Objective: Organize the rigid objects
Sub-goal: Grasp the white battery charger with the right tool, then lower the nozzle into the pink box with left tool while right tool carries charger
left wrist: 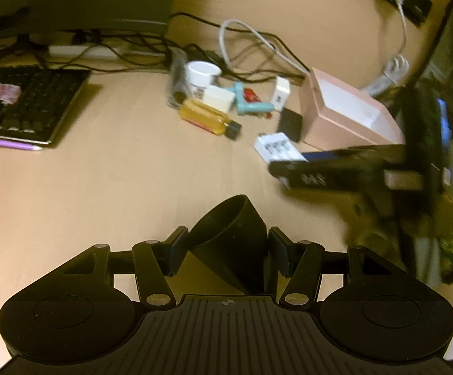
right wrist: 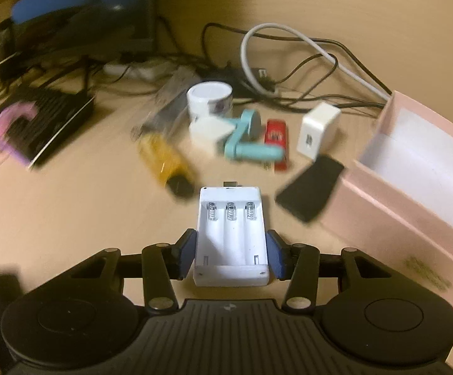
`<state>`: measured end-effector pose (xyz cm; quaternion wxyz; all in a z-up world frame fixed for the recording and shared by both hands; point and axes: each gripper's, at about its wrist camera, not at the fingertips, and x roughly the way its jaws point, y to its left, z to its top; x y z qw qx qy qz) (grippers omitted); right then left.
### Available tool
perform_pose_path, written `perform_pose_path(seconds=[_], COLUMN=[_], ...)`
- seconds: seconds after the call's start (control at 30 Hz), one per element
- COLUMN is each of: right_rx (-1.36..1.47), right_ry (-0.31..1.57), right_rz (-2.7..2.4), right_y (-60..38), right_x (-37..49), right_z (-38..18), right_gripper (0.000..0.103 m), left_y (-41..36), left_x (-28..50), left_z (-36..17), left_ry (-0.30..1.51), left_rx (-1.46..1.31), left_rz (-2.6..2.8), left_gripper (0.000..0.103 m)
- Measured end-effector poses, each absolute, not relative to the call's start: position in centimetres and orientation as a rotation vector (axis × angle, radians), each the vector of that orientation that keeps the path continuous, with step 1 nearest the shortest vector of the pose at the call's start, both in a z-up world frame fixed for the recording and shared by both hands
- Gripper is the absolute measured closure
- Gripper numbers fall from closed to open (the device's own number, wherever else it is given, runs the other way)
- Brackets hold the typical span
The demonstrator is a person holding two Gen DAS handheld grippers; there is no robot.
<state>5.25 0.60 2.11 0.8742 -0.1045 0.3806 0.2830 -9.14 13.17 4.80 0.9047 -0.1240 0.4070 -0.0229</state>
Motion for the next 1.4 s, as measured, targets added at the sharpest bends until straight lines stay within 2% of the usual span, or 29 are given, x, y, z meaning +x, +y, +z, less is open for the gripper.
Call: perform_pose_path(seconds=[0.23,0.57,0.83,1.07,1.1,1.13,1.17,1.4], right_rx=[-0.227,-0.153,-0.056,-0.169,-0.188,-0.209,-0.228,-0.153], right_ry=[0.803,0.770,0.832,0.820,0.821,0.823,0.830,0.808], right_rz=[0.621,0.370,0.598,0.644,0.644,0.640,0.638,0.621], right_y=[-6.7,-15.4,-14.0,-10.1,-9.6,-9.3,-8.9,-11.4], right_x=[2.9,6.1,5.1,5.8,5.9,5.9,5.8,2.1], right_z=[2.6,3.0,2.4,1.4,1.4,1.6,1.8,5.3], right_gripper=[0.055,0.050,0.048,0.043,0.044,0.052,0.056,0.056], left_y=[11.3,9.4,8.9,7.9,7.7,7.5,7.3,4.9], left_x=[-8.0,-6.0,-5.4,-5.5,-5.5,-5.5,-5.5,-4.3], left_z=[4.3,4.2,3.9,4.1,4.1,4.2,4.2,6.3], left_ry=[0.869,0.889,0.913,0.916,0.916,0.915,0.916,0.879], left_rx=[-0.224,-0.196,-0.193,-0.143,-0.138,-0.133,-0.125,-0.076], left_rz=[-0.118,-0.182,-0.213,-0.263,-0.271,-0.281,-0.296,-0.451], left_gripper=[0.042,0.042,0.042,0.042,0.042,0.042,0.042,0.042])
